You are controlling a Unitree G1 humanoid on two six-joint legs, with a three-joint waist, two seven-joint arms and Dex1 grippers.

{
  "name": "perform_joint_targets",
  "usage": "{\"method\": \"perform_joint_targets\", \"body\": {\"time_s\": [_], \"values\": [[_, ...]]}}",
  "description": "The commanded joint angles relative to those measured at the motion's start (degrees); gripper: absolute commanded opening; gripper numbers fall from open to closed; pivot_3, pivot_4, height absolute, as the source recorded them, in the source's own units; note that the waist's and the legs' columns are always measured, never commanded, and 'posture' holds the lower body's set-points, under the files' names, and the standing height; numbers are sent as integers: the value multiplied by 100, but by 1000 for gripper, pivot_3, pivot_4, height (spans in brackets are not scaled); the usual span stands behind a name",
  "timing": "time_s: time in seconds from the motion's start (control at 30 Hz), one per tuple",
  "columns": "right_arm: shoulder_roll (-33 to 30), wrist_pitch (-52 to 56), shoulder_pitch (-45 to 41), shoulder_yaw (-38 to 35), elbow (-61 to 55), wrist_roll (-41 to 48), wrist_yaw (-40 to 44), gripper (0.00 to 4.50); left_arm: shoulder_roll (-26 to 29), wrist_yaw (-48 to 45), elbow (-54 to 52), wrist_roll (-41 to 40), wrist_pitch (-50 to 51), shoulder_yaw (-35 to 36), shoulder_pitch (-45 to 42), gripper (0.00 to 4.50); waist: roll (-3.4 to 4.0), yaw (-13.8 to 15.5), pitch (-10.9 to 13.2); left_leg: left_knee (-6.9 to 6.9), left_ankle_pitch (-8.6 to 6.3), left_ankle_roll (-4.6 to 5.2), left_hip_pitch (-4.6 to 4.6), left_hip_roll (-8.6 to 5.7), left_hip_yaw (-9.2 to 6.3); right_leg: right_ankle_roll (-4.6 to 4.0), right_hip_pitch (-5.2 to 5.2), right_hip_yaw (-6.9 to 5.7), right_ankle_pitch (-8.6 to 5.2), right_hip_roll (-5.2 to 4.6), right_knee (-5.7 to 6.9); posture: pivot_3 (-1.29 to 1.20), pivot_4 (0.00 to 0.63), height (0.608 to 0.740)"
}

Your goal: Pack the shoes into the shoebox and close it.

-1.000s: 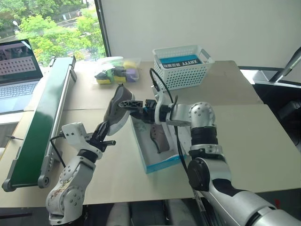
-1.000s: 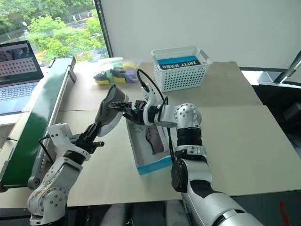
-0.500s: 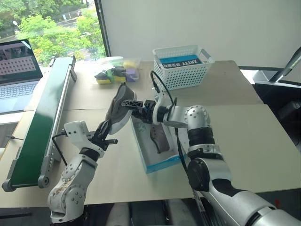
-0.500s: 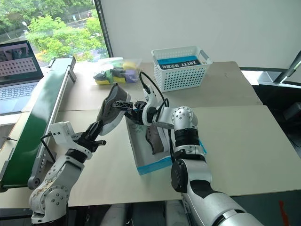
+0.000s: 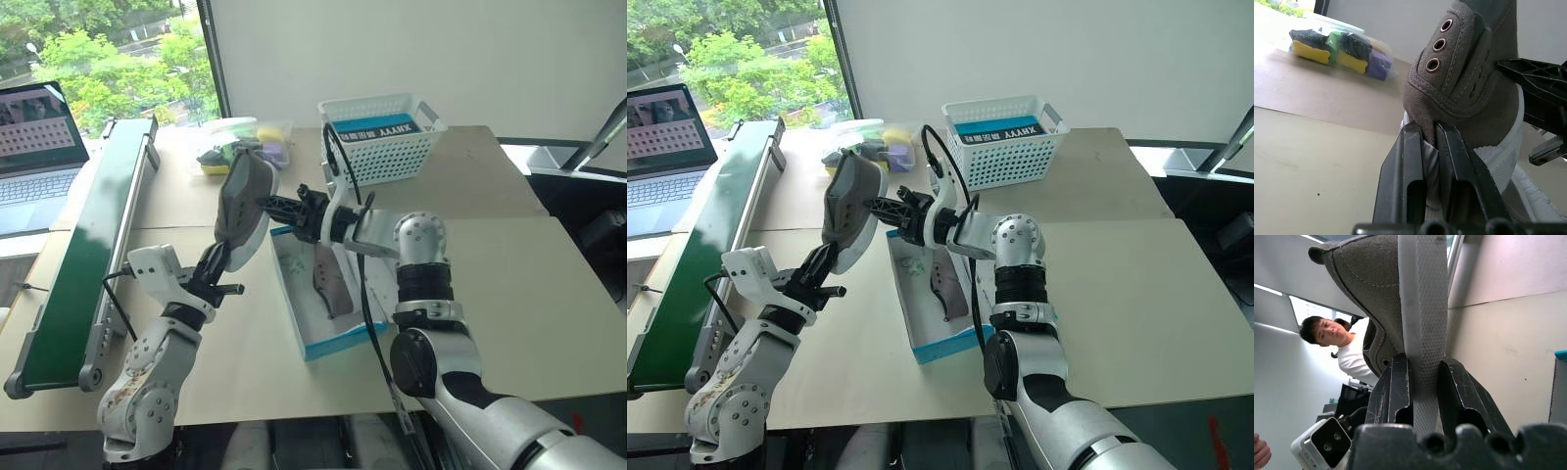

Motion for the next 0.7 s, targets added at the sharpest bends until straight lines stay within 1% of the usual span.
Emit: {"method": "perform_joint_targets", "body": {"time_s": [0.03, 0.1, 0.13, 0.17, 0.2, 0.23, 0.27, 0.4, 0.5, 0.6, 0.7], "values": [[741, 85, 43, -13, -475, 584, -69, 402, 186, -68, -23, 434, -47, -292, 19, 149, 0, 0, 0, 0, 0, 0, 0, 0, 0, 0, 0, 0, 0, 0, 0, 0, 150, 731], [769, 19, 56, -38, -504, 614, -206, 402, 185, -141, -71, 465, -157, -319, 36, 149, 0, 0, 0, 0, 0, 0, 0, 0, 0, 0, -1, 0, 0, 0, 0, 0, 150, 731], [771, -36, 50, -65, -502, 642, -290, 402, 282, -219, -122, 584, -187, -404, 50, 149, 0, 0, 0, 0, 0, 0, 0, 0, 0, 0, 0, 0, 0, 0, -1, 0, 150, 731], [757, -73, 40, -91, -498, 676, -372, 400, 395, -307, -181, 712, -223, -489, 66, 946, 0, 0, 0, -1, 0, 0, -1, 0, 0, 0, -1, 0, 0, 0, -2, 0, 150, 731], [744, -96, 34, -106, -495, 708, -431, 400, 477, -369, -217, 810, -254, -553, 78, 1155, 1, -1, 0, -1, 0, 0, -2, 0, 0, 0, -2, 0, 0, 0, -2, 0, 150, 731], [729, -109, 33, -110, -498, 731, -469, 400, 534, -401, -235, 882, -272, -588, 82, 1568, 1, -2, 0, -2, 0, 0, -2, 0, 0, 0, -3, 0, 0, 0, -2, 0, 150, 731], [709, -119, 35, -113, -507, 757, -505, 400, 600, -417, -247, 955, -270, -607, 80, 1863, 1, -3, 1, -2, 0, 0, -2, 0, 0, 0, -3, 0, 0, 0, -2, 0, 150, 731], [517, -194, 13, -210, -478, 850, -684, 400, 1007, -632, -489, 1065, -101, -577, 173, 1863, 1, -2, 1, -2, 0, 0, -2, 1, 0, 0, -3, 0, 0, 1, -2, 0, 150, 731], [394, -236, -18, -249, -450, 839, -743, 400, 1213, -798, -622, 1009, -55, -526, 356, 1863, 3, -7, 2, -3, 0, 0, -3, 1, 1, 0, -4, 0, 0, 0, -5, 0, 150, 731], [176, -261, -118, -340, -355, 807, -762, 400, 1347, -1037, -811, 766, -6, -345, 638, 1863, 5, -11, 3, -3, 0, 0, -4, 2, 1, 0, -5, 0, 0, 0, -6, 0, 150, 731], [10, -200, -110, -295, -326, 705, -712, 400, 1359, -1159, -866, 465, 38, -109, 733, 1863, 9, -8, 6, -4, 0, 0, -4, 3, 1, 0, -6, 0, 0, 0, -6, 0, 150, 731]]}}
